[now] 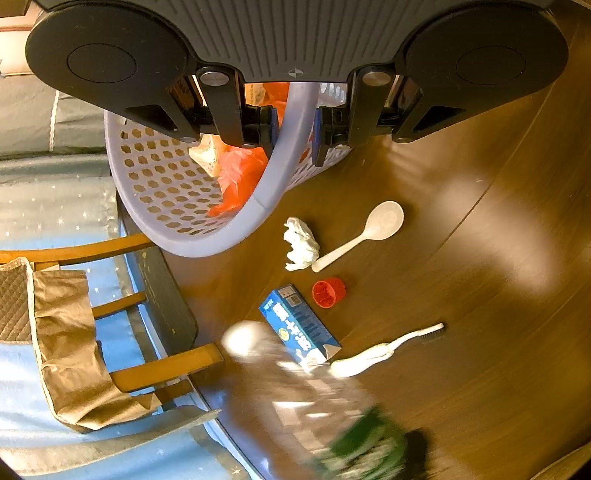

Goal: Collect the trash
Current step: 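Carry the bottle with the left tool into the wastebasket and release, then lower the left tool onto the white toothbrush and close it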

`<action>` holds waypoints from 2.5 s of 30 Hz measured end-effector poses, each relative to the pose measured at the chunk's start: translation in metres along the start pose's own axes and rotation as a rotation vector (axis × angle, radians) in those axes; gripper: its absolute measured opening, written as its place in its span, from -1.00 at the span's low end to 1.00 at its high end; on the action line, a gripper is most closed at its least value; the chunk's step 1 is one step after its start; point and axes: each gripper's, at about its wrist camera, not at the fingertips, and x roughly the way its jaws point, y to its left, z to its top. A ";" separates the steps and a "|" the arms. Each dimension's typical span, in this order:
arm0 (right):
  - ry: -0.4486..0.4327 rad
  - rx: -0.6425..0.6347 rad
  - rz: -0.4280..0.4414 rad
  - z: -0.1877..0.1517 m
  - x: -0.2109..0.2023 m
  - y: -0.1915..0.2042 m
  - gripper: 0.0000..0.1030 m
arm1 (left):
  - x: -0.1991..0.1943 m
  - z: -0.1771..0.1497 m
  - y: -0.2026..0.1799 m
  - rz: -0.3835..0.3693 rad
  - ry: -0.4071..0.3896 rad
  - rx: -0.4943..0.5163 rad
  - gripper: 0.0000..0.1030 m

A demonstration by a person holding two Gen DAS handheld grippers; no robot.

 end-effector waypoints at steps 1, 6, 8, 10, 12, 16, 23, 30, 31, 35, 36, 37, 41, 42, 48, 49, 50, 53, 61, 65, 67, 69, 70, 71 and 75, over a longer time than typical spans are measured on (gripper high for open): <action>-0.001 -0.002 0.000 0.000 0.000 0.000 -0.75 | -0.007 0.005 0.000 0.009 -0.019 0.022 0.12; -0.001 -0.016 0.003 -0.001 -0.002 0.002 -0.75 | -0.041 0.042 0.000 0.049 -0.106 0.146 0.12; -0.002 -0.017 0.004 -0.001 -0.002 0.002 -0.75 | -0.052 0.056 -0.002 0.043 -0.136 0.186 0.12; -0.003 -0.021 0.006 -0.001 -0.002 0.003 -0.75 | -0.062 0.070 -0.007 0.040 -0.158 0.245 0.12; -0.005 -0.025 0.006 -0.001 -0.003 0.003 -0.75 | -0.071 0.086 -0.014 0.037 -0.166 0.318 0.12; -0.006 -0.025 0.007 -0.001 -0.004 0.003 -0.75 | -0.083 0.113 -0.033 0.017 -0.170 0.462 0.13; -0.006 -0.023 0.007 -0.001 -0.004 0.002 -0.76 | -0.076 0.146 -0.072 -0.029 -0.176 0.665 0.15; -0.006 -0.012 0.008 -0.001 -0.004 0.001 -0.76 | -0.063 0.176 -0.099 -0.053 -0.200 0.807 0.35; -0.006 -0.010 0.009 -0.001 -0.003 0.000 -0.76 | -0.063 0.180 -0.099 -0.050 -0.218 0.807 0.37; -0.005 -0.001 0.007 -0.001 -0.003 -0.001 -0.76 | -0.067 0.196 -0.091 -0.045 -0.274 0.714 0.37; -0.005 0.000 0.005 -0.001 -0.003 -0.001 -0.76 | -0.069 0.198 -0.088 -0.047 -0.286 0.685 0.37; -0.006 0.001 0.007 -0.001 -0.003 -0.001 -0.76 | -0.070 0.198 -0.083 -0.050 -0.292 0.650 0.37; -0.002 0.007 0.001 -0.001 -0.001 -0.001 -0.75 | -0.074 0.192 -0.063 -0.028 -0.305 0.548 0.37; -0.001 0.008 0.000 -0.001 0.000 -0.002 -0.75 | -0.075 0.189 -0.056 -0.021 -0.309 0.516 0.37; 0.000 0.003 -0.001 0.000 0.000 -0.001 -0.75 | -0.080 0.163 -0.010 0.004 -0.317 0.322 0.37; 0.000 0.000 -0.001 0.000 0.000 -0.001 -0.75 | -0.079 0.157 -0.001 0.012 -0.311 0.293 0.37; 0.000 -0.001 -0.001 0.000 -0.001 0.000 -0.75 | -0.078 0.151 0.005 0.019 -0.302 0.265 0.37; 0.002 -0.002 -0.003 -0.001 -0.001 0.000 -0.75 | -0.070 0.128 0.022 0.035 -0.264 0.195 0.37; 0.011 0.018 0.002 0.001 0.001 -0.003 -0.75 | -0.038 0.071 0.045 0.056 -0.203 0.029 0.37; 0.012 0.019 0.003 0.003 0.002 -0.003 -0.75 | -0.017 0.052 0.048 0.057 -0.159 -0.021 0.37; 0.012 0.018 0.003 0.003 0.002 -0.003 -0.75 | -0.010 0.044 0.050 0.050 -0.148 -0.039 0.37; 0.011 0.018 0.004 0.003 0.002 -0.003 -0.75 | -0.002 0.038 0.050 0.050 -0.138 -0.051 0.37; 0.011 0.020 0.003 0.002 0.002 -0.003 -0.75 | 0.001 0.035 0.050 0.054 -0.134 -0.053 0.37; 0.011 0.020 0.003 0.002 0.002 -0.003 -0.75 | 0.004 0.031 0.050 0.061 -0.133 -0.056 0.37; 0.011 0.023 0.006 0.002 0.002 -0.002 -0.75 | 0.021 0.017 0.051 0.059 -0.108 -0.113 0.37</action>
